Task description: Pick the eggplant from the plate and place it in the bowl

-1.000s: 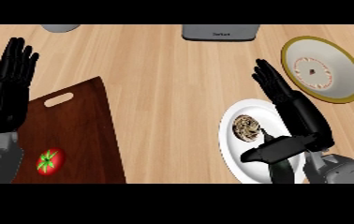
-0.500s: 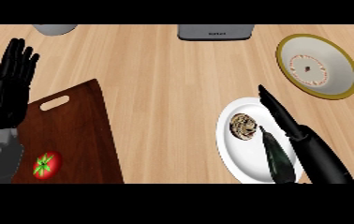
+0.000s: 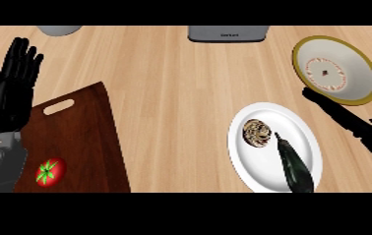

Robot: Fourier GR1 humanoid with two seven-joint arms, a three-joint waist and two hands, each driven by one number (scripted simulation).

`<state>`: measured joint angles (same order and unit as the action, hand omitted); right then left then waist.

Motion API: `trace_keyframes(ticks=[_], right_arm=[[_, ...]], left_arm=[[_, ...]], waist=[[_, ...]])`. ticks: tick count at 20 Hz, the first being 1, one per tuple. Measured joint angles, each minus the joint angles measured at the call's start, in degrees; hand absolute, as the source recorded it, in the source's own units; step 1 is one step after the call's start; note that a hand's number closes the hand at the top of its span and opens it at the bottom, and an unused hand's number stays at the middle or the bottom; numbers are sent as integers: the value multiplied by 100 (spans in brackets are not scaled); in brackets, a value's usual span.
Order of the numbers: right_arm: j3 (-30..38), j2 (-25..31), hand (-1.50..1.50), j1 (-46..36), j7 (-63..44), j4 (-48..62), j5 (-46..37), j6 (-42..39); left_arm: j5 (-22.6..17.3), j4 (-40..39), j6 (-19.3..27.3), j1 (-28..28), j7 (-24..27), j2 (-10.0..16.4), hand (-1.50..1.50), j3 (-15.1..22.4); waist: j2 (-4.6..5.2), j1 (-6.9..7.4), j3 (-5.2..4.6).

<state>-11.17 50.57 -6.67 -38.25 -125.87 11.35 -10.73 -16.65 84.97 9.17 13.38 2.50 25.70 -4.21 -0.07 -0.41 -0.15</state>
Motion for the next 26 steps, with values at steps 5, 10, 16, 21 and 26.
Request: trace_keyframes(ticks=[5,10,16,21,26], right_arm=[[177,768,-150,-324,-577,142,1108,-1166],[276,1110,-150,-557,-864,423,1811,-2009],[105,693,-150,-533,-795,862,1321,-2466],[40,235,-150,-460,-683,1183,812,-2758],[-63,-287,-150,-330,-544,1450,221,-2948]], left_arm=[[46,-32,-30,-6,98,-79,0,23],[102,138,-41,-48,-18,-109,0,26],[151,-73,-164,102,-6,-150,0,-128],[166,15,-279,41,-70,-168,0,-268],[259,-221,-415,74,97,-240,0,-378]], waist=[[11,59,0],[8,77,7],[14,64,12],[8,59,14],[9,46,15]])
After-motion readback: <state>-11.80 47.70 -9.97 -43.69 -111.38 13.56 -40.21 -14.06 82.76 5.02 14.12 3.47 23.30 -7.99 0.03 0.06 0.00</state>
